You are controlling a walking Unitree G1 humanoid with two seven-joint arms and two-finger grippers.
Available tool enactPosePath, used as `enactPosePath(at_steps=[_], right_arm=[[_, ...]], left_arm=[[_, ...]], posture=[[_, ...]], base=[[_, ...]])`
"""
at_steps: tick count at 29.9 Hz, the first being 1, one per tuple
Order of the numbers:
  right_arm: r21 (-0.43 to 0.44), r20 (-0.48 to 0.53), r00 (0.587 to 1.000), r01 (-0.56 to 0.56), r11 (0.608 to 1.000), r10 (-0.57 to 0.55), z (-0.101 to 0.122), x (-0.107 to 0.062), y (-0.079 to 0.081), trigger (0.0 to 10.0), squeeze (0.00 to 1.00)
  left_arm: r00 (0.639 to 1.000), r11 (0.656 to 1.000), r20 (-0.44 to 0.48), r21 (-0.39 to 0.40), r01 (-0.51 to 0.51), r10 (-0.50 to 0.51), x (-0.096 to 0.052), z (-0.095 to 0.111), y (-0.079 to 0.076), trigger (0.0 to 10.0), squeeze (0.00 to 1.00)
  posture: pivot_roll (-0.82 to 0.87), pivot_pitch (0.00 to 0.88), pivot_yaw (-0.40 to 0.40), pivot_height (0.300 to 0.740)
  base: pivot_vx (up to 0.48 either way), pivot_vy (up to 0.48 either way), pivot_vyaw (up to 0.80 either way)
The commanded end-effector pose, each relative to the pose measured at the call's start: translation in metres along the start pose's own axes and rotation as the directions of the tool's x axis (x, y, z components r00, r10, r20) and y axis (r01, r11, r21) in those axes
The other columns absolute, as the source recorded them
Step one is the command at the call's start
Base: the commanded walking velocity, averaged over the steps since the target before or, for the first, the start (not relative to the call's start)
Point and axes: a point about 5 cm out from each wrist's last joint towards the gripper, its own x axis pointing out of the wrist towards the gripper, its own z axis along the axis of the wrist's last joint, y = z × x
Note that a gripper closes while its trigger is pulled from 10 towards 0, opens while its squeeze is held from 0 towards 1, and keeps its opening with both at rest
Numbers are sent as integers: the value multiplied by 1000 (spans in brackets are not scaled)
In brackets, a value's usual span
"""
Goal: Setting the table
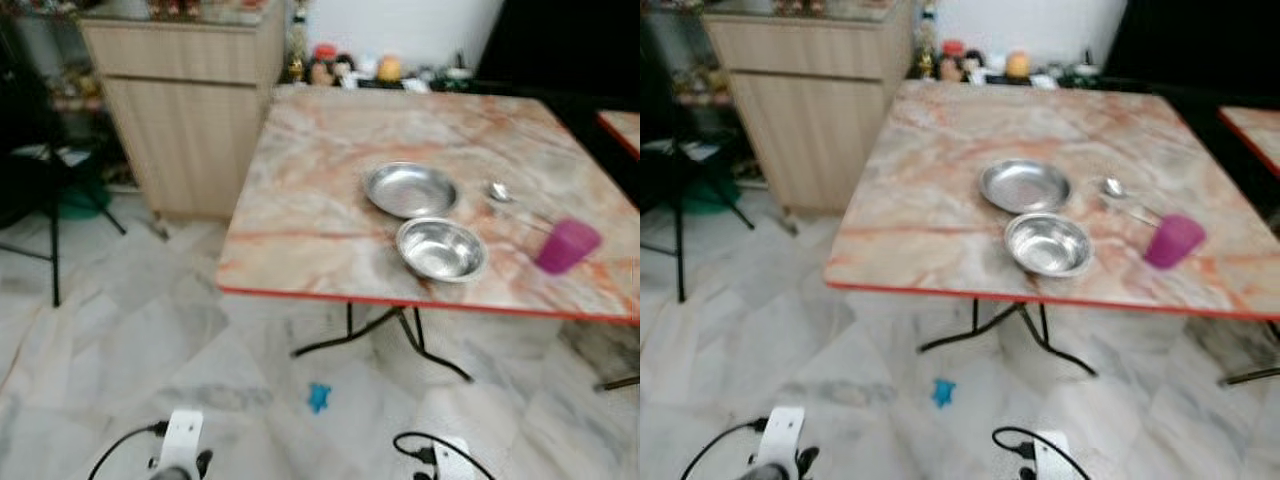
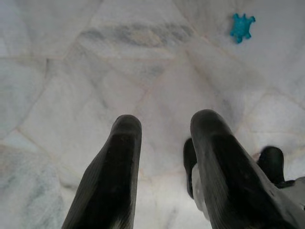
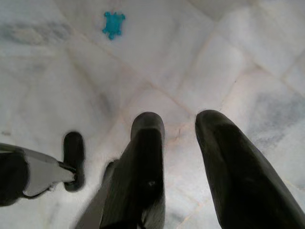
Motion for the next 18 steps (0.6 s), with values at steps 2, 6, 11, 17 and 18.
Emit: enactPosePath(at_steps=[2,6,11,17,18], right_arm=[[2,6,1000,-2,1000,2,1,0,0,10000,0],[-7,0,1000,-3,1000,3,1,0,0,10000,0],[-4,2,1000,-6,1000,6,2,0,0,10000,0],[1,12,1000,-2,1000,2,3,0,-1,10000,0],[-5,11,1000,-2,1000,2,3,0,-1,10000,0]], left_arm=[[1000,1000,-13,-6,-8,8,-1,-4,4,10000,0],[1000,1000,-13,-9,-8,8,-1,-5,4,10000,0],[1000,1000,-10,-11,-8,8,-1,-4,3,10000,0],[1000,1000,-4,4,-7,7,-1,-3,2,10000,0],[1000,1000,-7,2,-6,6,-1,-3,2,10000,0]], posture=[[107,0,-34,740],[107,0,-36,740],[104,0,-37,740],[101,0,-39,740],[101,0,-39,740]], base=[[0,0,0],[0,0,-111],[0,0,-676],[0,-140,-611],[0,-352,0]])
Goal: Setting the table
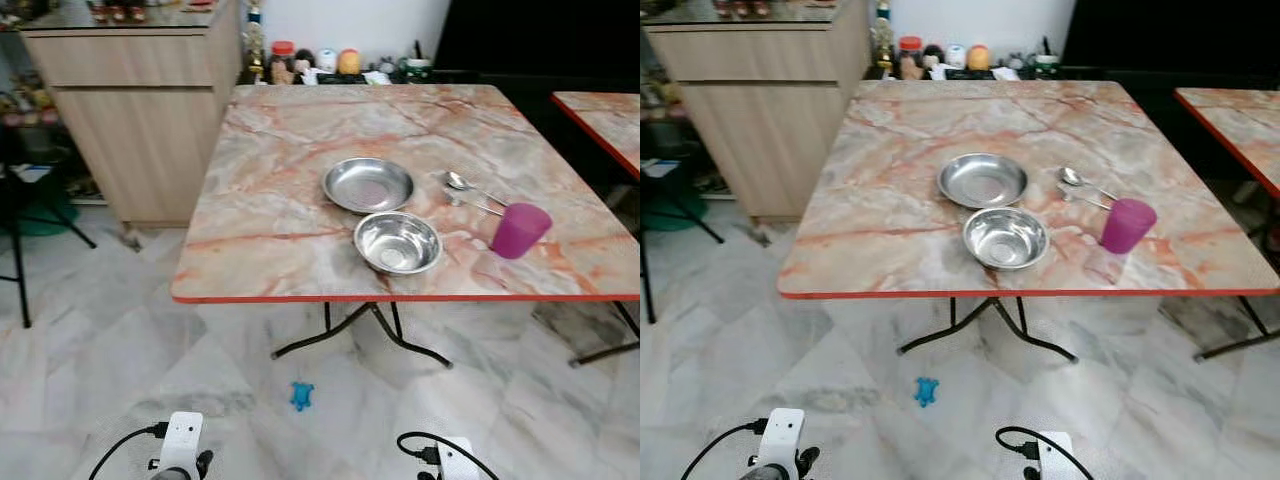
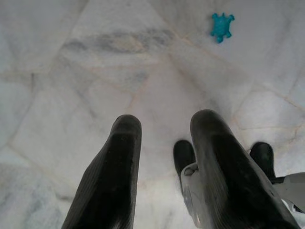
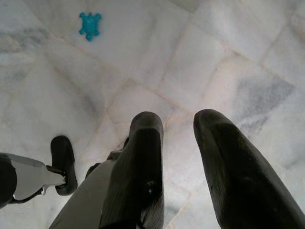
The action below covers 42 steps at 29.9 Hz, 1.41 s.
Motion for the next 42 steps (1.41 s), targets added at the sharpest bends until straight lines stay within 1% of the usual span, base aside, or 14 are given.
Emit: enactPosePath(at_steps=[1,13,23,27,32,37,42], right_arm=[[-8,15,1000,1,1000,-1,3,0,0,10000,0],[-7,15,1000,0,1000,1,3,0,0,10000,0],[-12,13,1000,-6,1000,7,2,0,1,10000,0],[-12,13,1000,-7,1000,7,2,0,1,10000,0],[-11,13,1000,-7,1000,7,2,0,0,10000,0],[-15,13,1000,-7,1000,7,2,0,-1,10000,0],[-17,13,1000,-8,1000,8,2,0,-1,10000,0]], left_arm=[[1000,1000,-17,3,-2,2,-1,-6,1,10000,0],[1000,1000,-22,7,1,-1,-2,-8,-1,10000,0],[1000,1000,-14,21,5,-4,-1,-6,-1,10000,0],[1000,1000,-8,30,0,1,-1,-3,-1,10000,0],[1000,1000,-9,26,-5,5,-1,-4,-1,10000,0],[1000,1000,-19,11,-12,12,-2,-9,0,10000,0],[1000,1000,-15,3,-14,14,-2,-9,1,10000,0]], posture=[[100,0,-40,740],[103,0,-42,740],[102,0,-38,740],[105,0,-39,740],[106,0,-41,740],[107,0,-44,740],[107,0,-44,740]], base=[[0,-352,0],[0,0,0],[0,0,0],[0,-265,0],[0,-254,0],[0,0,0],[0,0,0]])
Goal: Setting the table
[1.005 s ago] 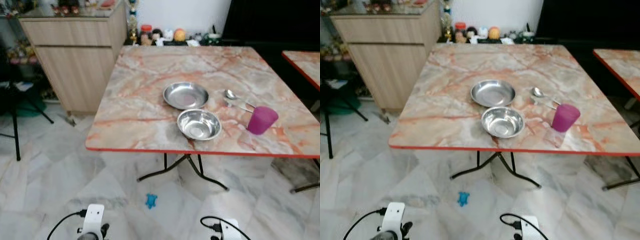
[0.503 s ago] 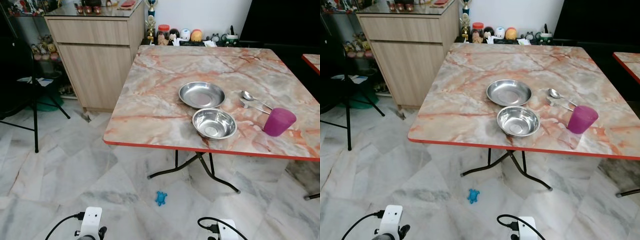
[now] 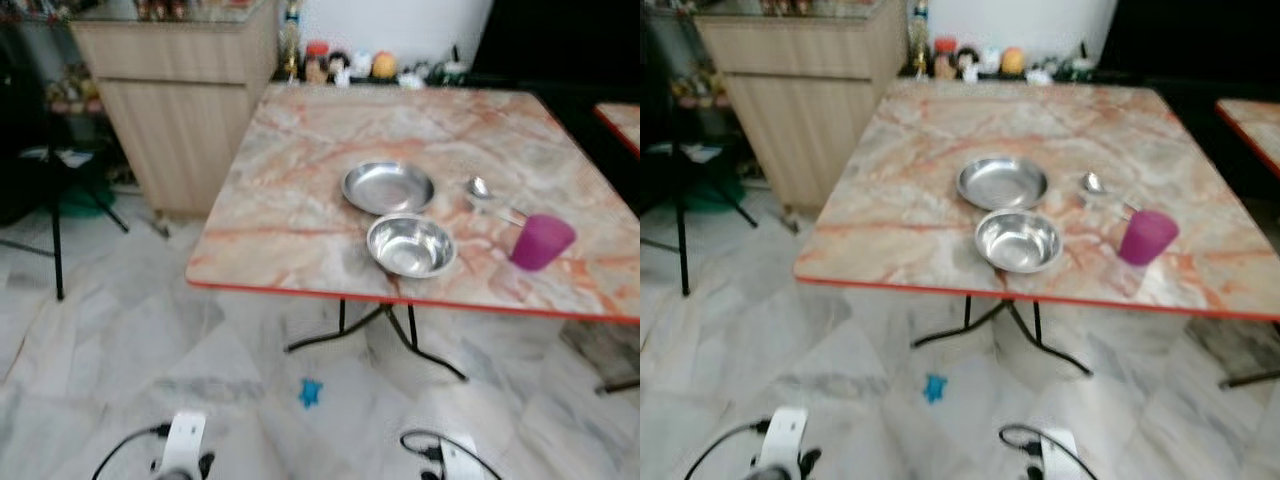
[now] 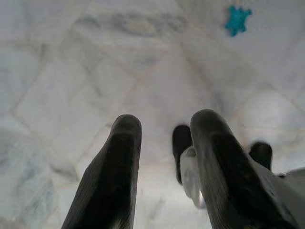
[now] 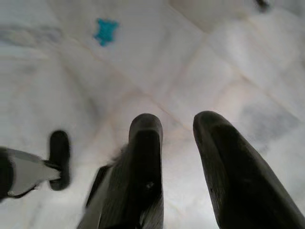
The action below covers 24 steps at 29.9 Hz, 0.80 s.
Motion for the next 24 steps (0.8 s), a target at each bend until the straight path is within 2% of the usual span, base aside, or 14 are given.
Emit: enactPosePath(at_steps=[1,15,18,19,22,23,24], right_arm=[[-12,-6,1000,7,1000,-7,-2,-1,-4,10000,0],[-12,-6,1000,4,1000,-4,-1,-1,-3,10000,0],[-15,-8,1000,2,1000,-2,-2,-1,-3,10000,0],[-16,-8,1000,0,1000,0,-2,-1,-3,10000,0],[-16,-8,1000,0,1000,0,-2,-1,-3,10000,0],[-18,-11,1000,-1,1000,0,-3,-1,-3,10000,0],[-18,-11,1000,0,1000,0,-3,-1,-3,10000,0]], left_arm=[[1000,1000,0,-2,-6,6,0,-1,0,10000,0],[999,1000,33,-6,-7,7,0,4,1,10000,0],[993,1000,118,19,-12,10,0,16,4,10000,0],[983,999,184,32,-19,13,0,26,6,10000,0],[977,999,214,30,-25,18,0,31,7,10000,0],[954,1000,300,13,-22,17,-3,42,12,10000,0],[948,1000,319,10,-19,15,-3,44,13,10000,0]], posture=[[107,0,-43,740],[109,0,-40,740],[108,0,-36,740],[109,0,-36,740],[113,0,-35,740],[112,0,-32,740],[112,0,-32,740]], base=[[0,0,0],[0,0,0],[0,0,0],[0,0,0],[0,0,0],[0,0,0],[0,0,0]])
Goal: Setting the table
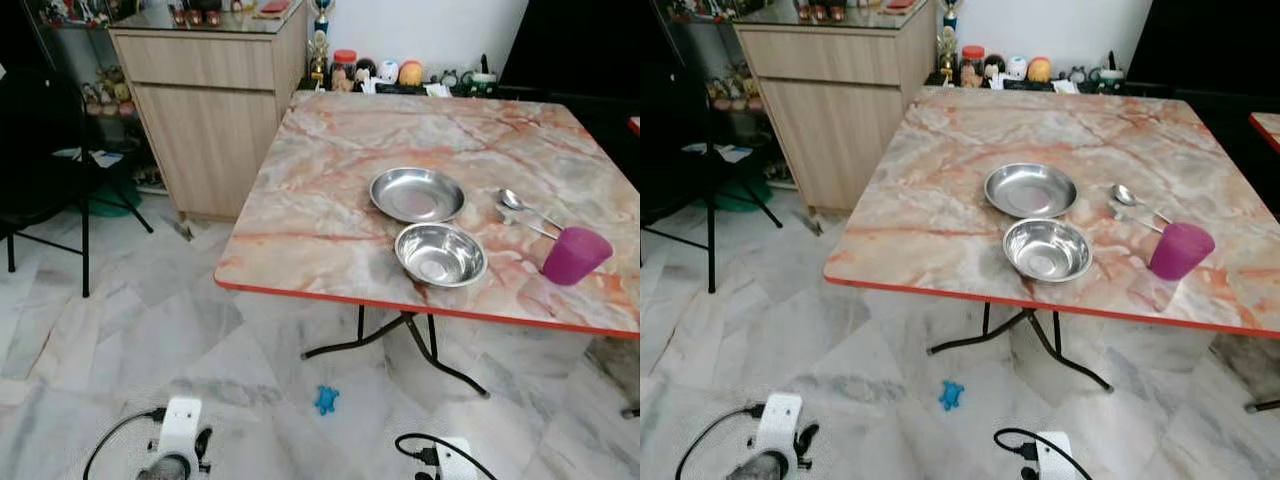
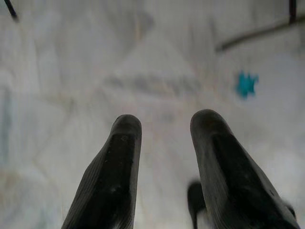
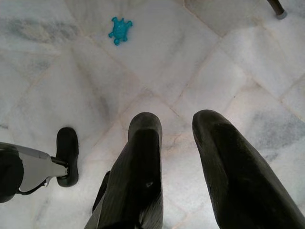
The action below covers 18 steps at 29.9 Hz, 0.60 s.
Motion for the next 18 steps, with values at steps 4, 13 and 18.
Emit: enactPosePath(at_steps=[4,13,18], right_arm=[[-13,-9,1000,-1,1000,1,-2,-1,-1,10000,0],[-14,-15,1000,2,1000,-2,-4,-1,-4,10000,0],[-21,-15,1000,2,1000,-3,-3,-1,-4,10000,0]], left_arm=[[971,1000,240,15,20,-23,-10,20,9,10000,0],[809,988,567,-105,-116,155,-37,93,45,10000,0],[711,994,695,-78,-72,105,-38,145,37,10000,0]], posture=[[119,0,-33,740],[150,0,-54,740],[151,0,-55,740]], base=[[0,0,0],[0,0,0],[0,0,0]])
